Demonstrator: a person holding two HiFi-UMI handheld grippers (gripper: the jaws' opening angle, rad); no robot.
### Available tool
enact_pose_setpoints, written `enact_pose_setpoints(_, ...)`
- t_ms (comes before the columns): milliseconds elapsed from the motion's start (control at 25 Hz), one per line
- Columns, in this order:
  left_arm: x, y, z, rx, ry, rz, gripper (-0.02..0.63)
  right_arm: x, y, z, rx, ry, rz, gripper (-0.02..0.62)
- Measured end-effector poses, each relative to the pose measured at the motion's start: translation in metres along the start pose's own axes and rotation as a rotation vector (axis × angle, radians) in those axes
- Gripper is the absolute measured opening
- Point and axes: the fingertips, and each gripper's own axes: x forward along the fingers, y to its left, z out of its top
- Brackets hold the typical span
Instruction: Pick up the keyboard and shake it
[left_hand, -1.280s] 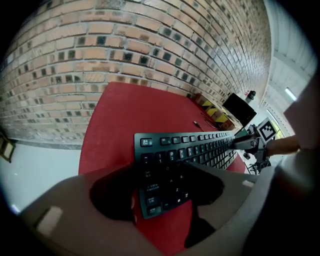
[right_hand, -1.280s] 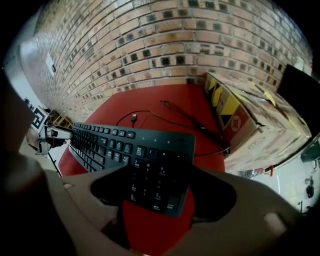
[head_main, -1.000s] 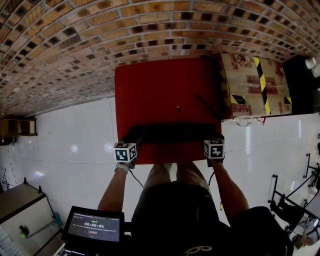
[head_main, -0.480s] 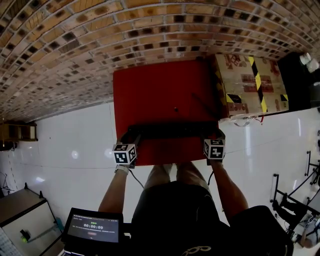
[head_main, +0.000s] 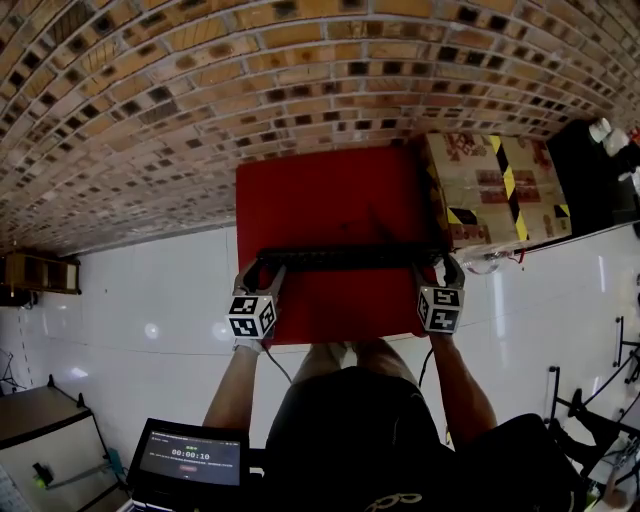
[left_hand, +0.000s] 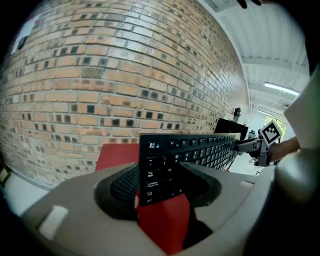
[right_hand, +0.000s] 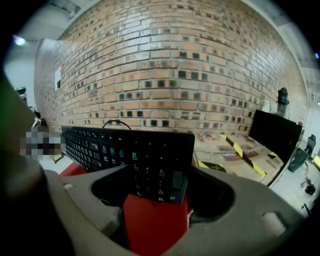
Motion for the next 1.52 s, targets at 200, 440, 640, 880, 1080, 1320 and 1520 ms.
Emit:
enact_pose_setpoints(200,-0.014,-0.007,0.047,0.038,-0.133,0.008,0.261,-0.017,-0.006,0.050,-0.028,-0.123,-0.011,0.334)
enact_pose_setpoints(440,-0.022,-0.013,0.082,0.083,-0.229,0.014,0.261,-0.028,-0.011,0.084,-0.044,-0.225,-0.010,0.333)
enact_pose_setpoints(640,-0.044,-0.024,0.133,0.142,-0.376,0.015,0.256,-0.054,-0.016,0.134,-0.069,-0.383,-0.025,0.333)
enact_pose_setpoints(880,-0.085,-0.044,0.208,0.238,-0.616,0.043,0.258,-0.103,-0.017,0.202,-0.092,-0.630,-0.050,0.334)
enact_pose_setpoints(1080,-0.130,-0.060,0.266,0.313,-0.797,0.066,0.258,-0.148,-0.015,0.248,-0.114,-0.821,-0.079,0.333)
enact_pose_setpoints(1320,-0.156,-0.069,0.298,0.352,-0.906,0.084,0.259,-0.169,-0.014,0.279,-0.108,-0.886,-0.079,0.334)
enact_pose_setpoints(1520,-0.164,-0.068,0.309,0.354,-0.938,0.098,0.259,-0.179,-0.007,0.301,-0.116,-0.952,-0.060,0.334)
